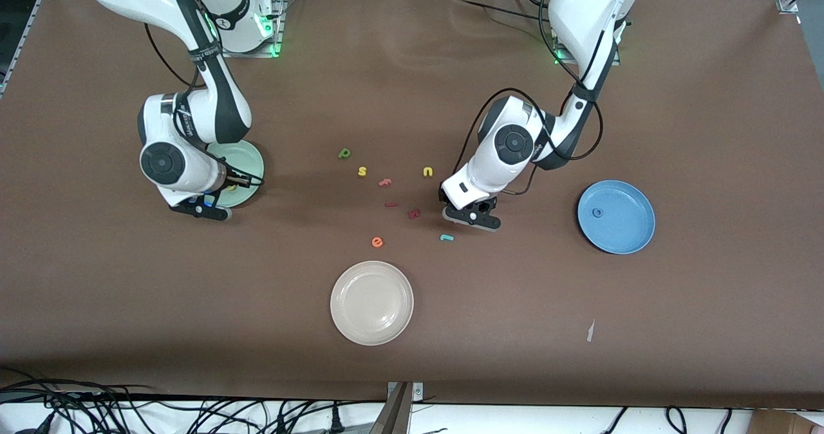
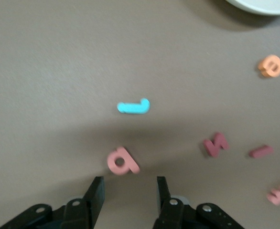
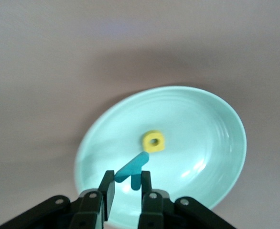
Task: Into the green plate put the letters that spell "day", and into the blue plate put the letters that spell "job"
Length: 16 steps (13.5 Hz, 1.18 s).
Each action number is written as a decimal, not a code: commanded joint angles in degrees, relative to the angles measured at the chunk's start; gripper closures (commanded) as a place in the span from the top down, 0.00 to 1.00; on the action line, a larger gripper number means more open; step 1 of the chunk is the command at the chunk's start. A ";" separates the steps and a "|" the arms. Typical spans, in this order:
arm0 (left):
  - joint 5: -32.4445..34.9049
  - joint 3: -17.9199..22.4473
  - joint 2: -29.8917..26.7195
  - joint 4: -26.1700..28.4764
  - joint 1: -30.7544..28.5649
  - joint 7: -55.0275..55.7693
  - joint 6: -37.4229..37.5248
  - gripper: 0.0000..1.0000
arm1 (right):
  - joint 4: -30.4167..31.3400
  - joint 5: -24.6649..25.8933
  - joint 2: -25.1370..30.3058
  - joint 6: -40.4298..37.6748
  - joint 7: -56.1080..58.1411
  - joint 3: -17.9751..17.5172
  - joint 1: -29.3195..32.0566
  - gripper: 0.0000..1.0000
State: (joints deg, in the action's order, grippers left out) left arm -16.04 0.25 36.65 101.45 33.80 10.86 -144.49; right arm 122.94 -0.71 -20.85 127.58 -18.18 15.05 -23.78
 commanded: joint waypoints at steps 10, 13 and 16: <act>-0.84 1.77 4.48 -1.69 2.85 -0.40 -4.04 0.75 | -1.82 -0.96 4.42 -4.73 -24.57 -13.26 -1.27 1.00; -0.84 1.95 5.53 -1.69 3.11 -0.40 -5.89 0.76 | -1.04 -2.19 3.54 2.39 -35.32 -21.62 -1.36 1.00; -0.75 2.03 5.53 -1.69 3.11 -0.49 -5.89 0.76 | 1.07 -2.19 1.70 6.87 -38.59 -25.76 -1.36 0.99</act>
State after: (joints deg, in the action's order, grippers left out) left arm -16.04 0.95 41.21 100.91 35.61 10.83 -149.96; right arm 122.14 -1.99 -18.08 131.18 -55.48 -8.92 -25.86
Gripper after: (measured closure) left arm 0.238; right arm 0.000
